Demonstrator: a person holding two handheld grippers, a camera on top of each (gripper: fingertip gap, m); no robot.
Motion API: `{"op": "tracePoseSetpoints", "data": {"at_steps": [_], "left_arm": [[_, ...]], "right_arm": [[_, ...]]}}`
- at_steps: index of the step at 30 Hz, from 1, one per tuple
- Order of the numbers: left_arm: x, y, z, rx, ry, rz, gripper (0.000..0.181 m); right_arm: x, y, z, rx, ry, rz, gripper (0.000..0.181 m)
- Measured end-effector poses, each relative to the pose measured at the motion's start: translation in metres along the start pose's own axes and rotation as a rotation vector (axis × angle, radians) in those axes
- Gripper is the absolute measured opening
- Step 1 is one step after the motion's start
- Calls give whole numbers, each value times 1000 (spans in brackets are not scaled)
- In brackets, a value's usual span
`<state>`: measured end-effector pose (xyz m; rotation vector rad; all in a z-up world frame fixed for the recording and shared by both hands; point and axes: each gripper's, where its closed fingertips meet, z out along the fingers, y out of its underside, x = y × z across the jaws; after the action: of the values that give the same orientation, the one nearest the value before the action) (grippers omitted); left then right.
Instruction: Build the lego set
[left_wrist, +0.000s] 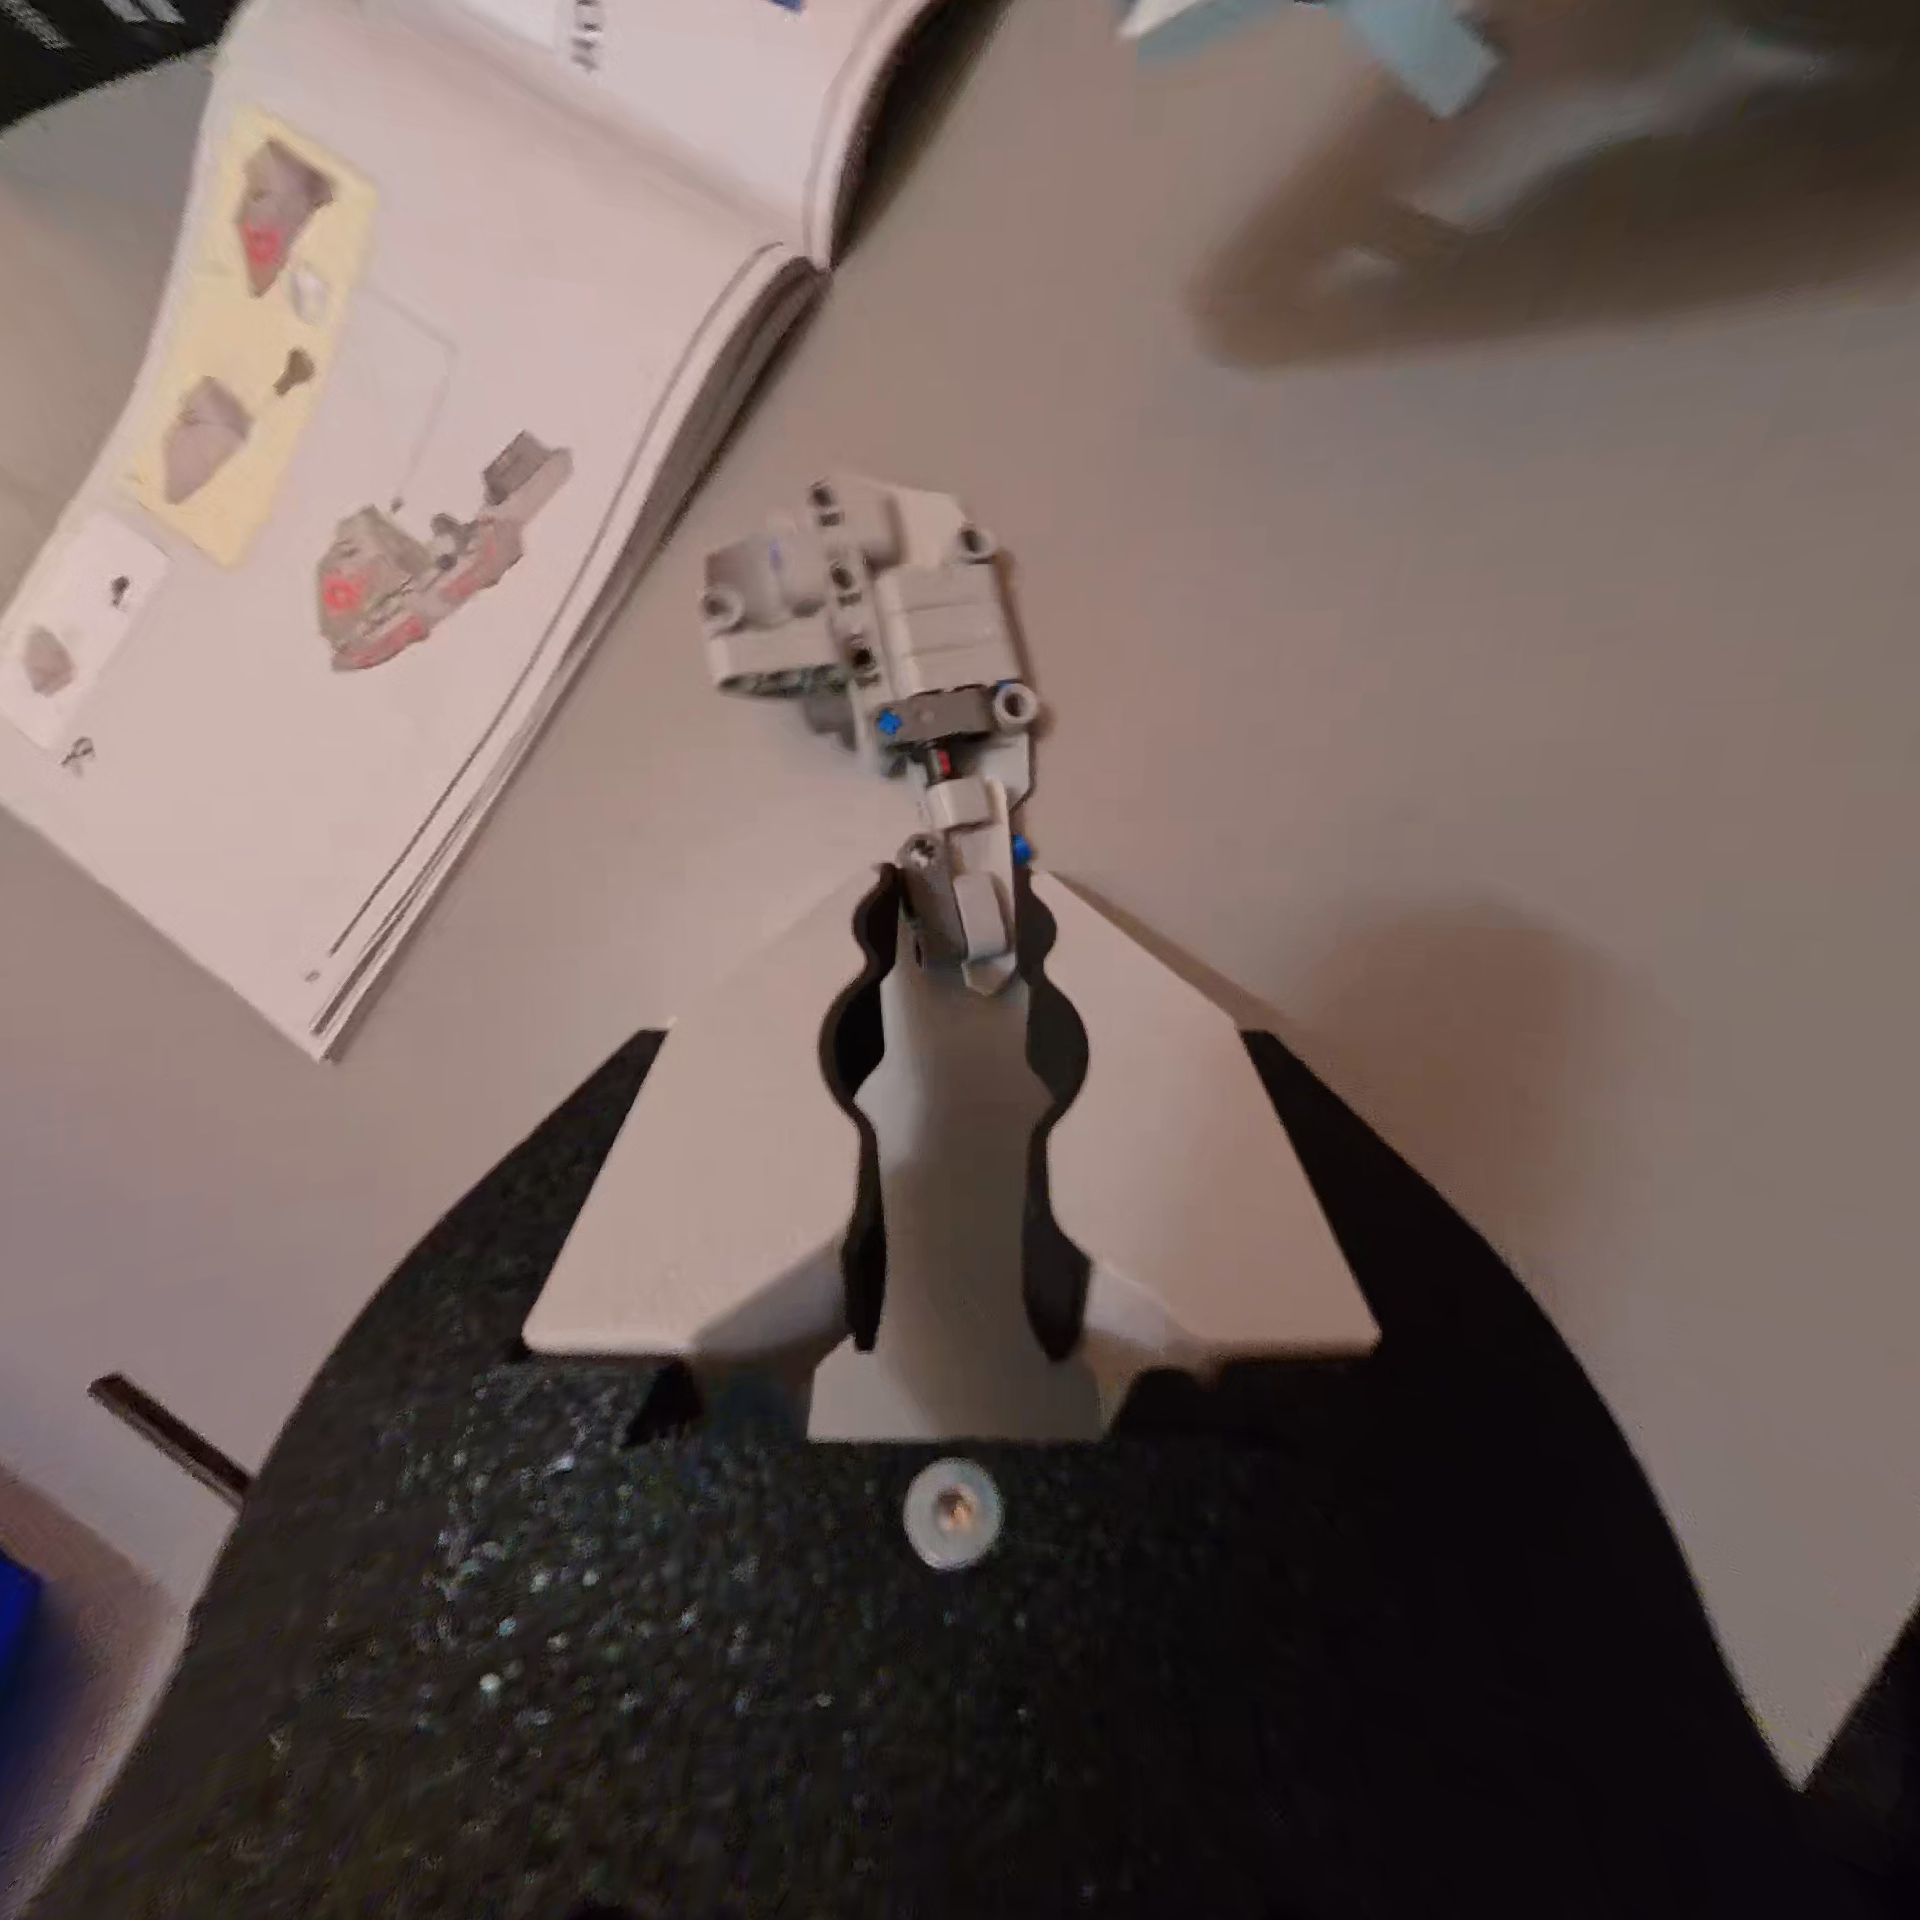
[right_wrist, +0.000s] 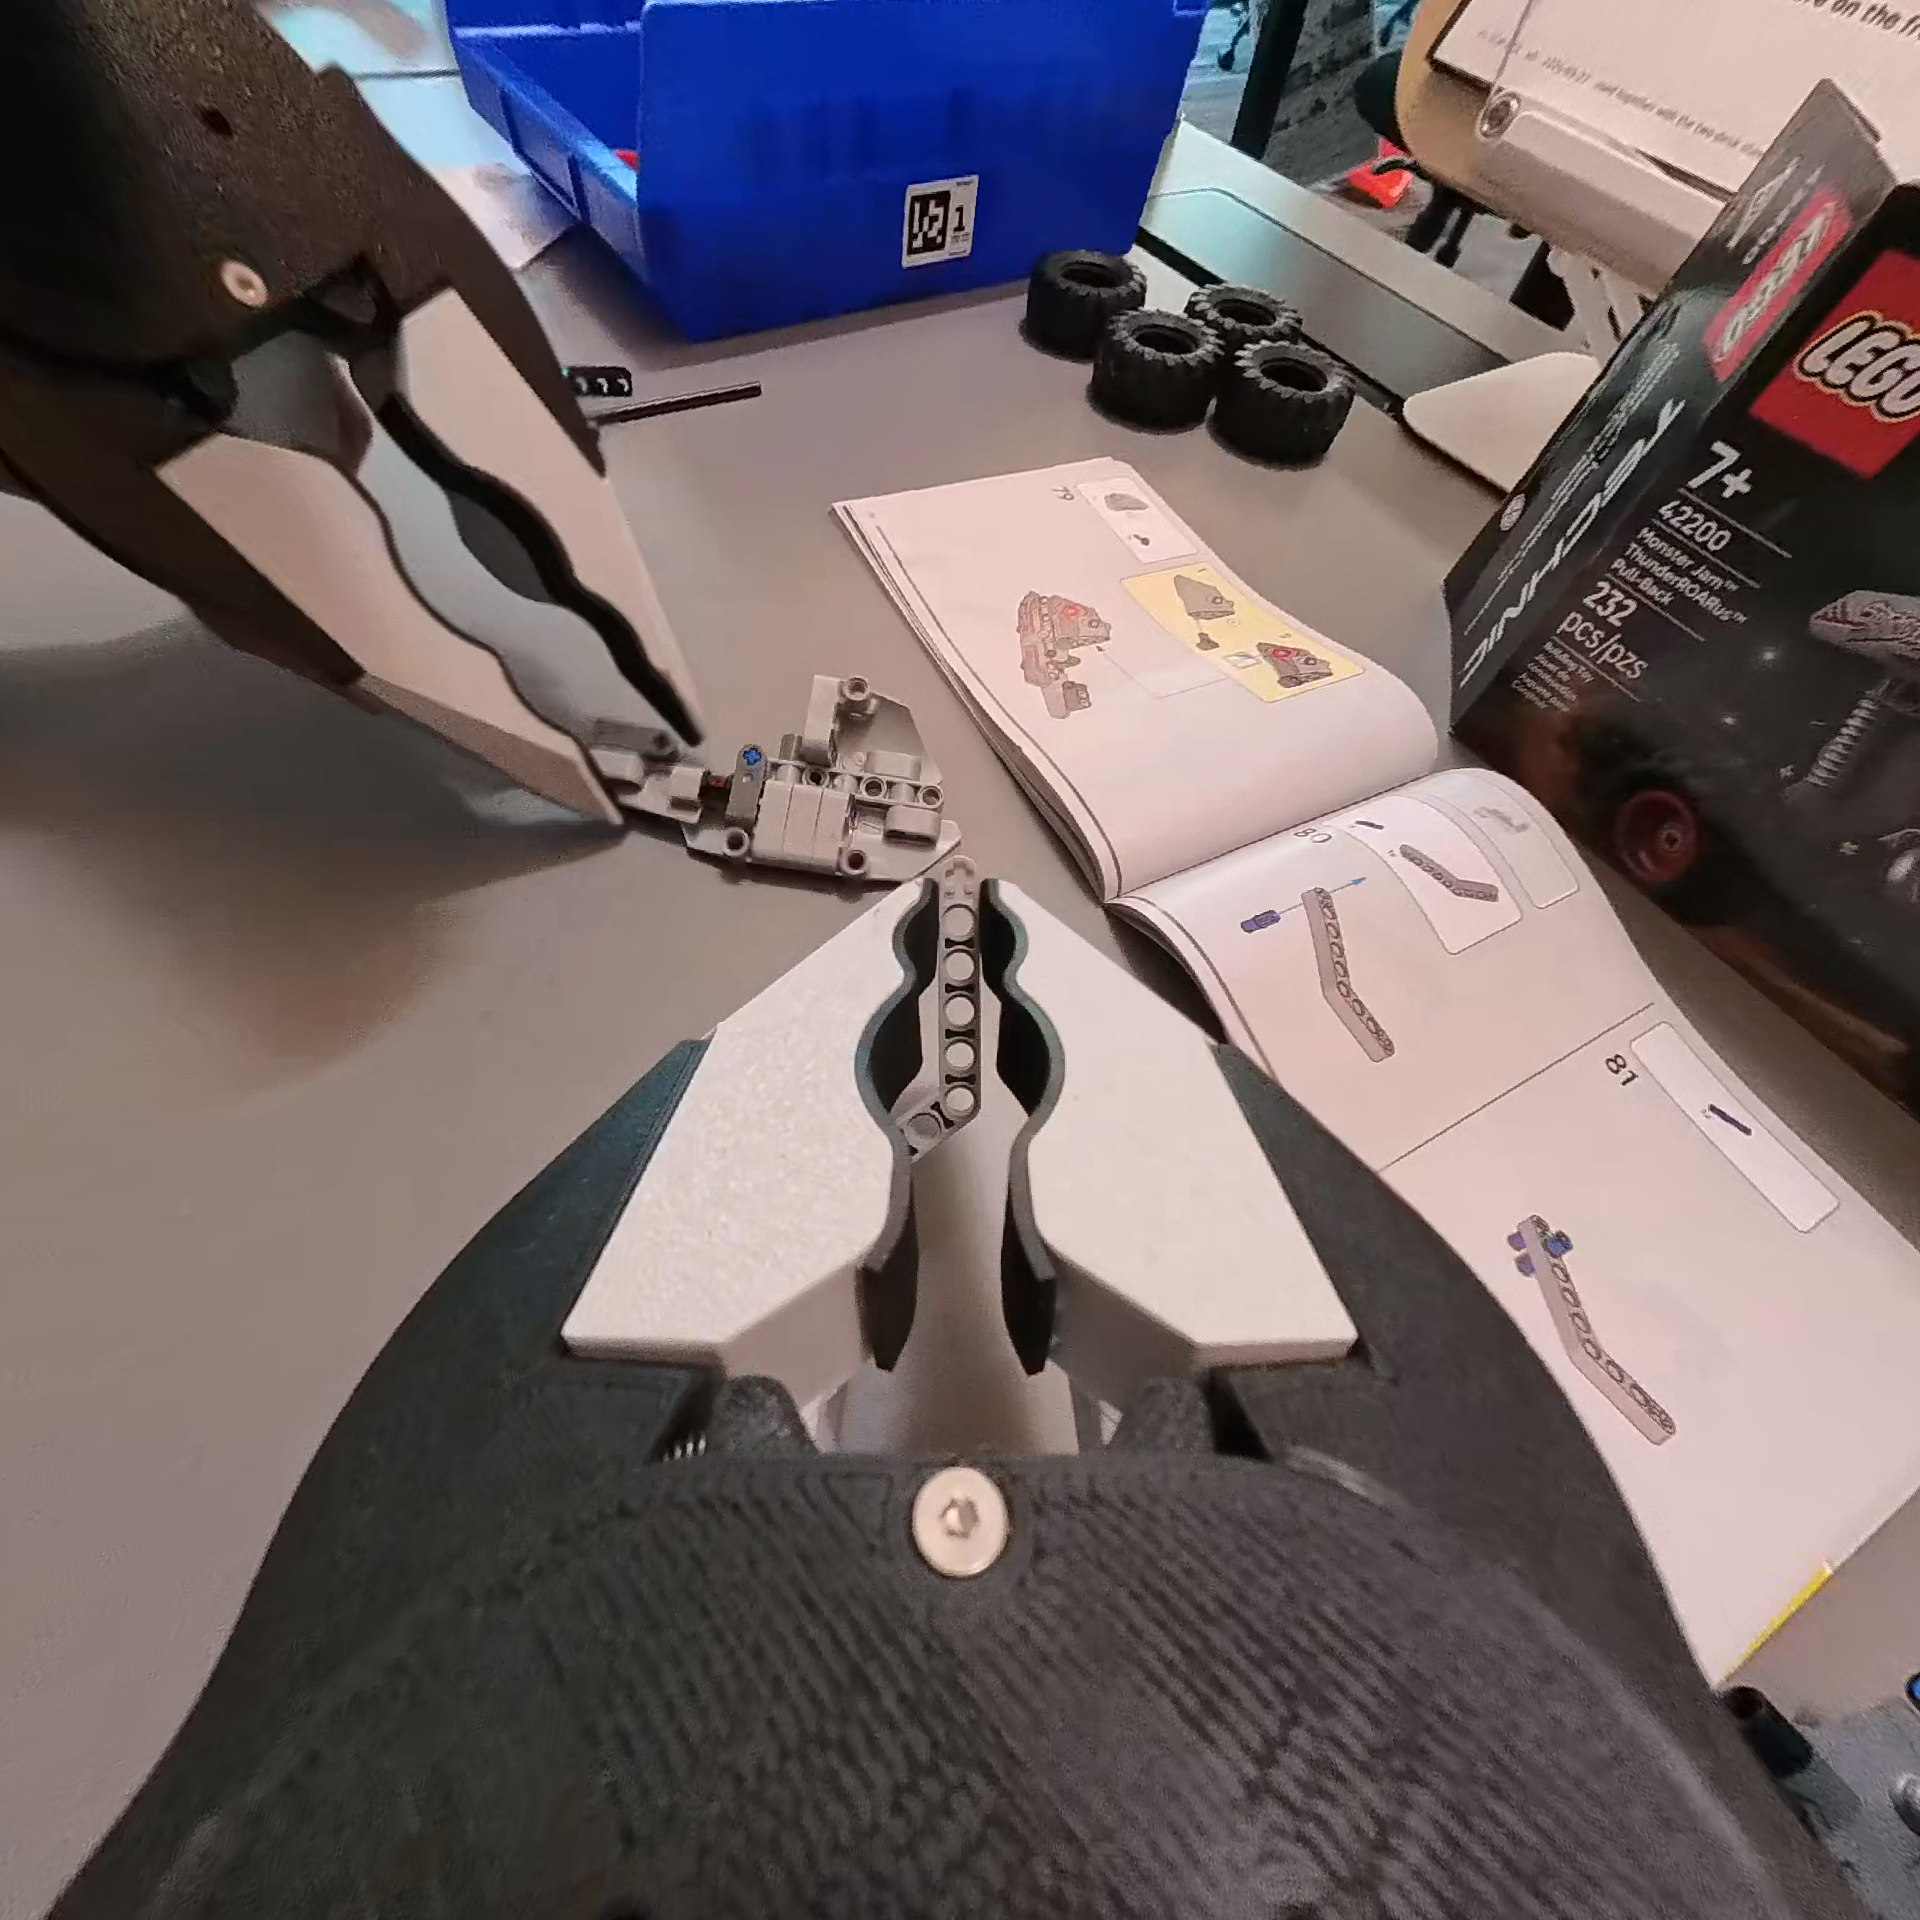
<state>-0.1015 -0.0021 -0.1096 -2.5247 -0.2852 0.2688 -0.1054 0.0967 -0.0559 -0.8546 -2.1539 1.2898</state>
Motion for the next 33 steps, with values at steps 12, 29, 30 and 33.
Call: {"op": "tracePoseSetpoints", "data": {"at_steps": [12,29,30,33], "left_arm": [[-37,-8,-25,182,3,-200,17],[-34,6,-42,175,-158,311,4],[-30,9,-37,139,-137,311,5],[-21,15,-20,69,-55,200,11]], "right_arm": [[3,-9,-8,48,-3,36,6],[-4,-1,2,19,-29,24,6],[-4,0,2,19,-29,26,6],[-5,0,4,19,-30,27,6]]}}
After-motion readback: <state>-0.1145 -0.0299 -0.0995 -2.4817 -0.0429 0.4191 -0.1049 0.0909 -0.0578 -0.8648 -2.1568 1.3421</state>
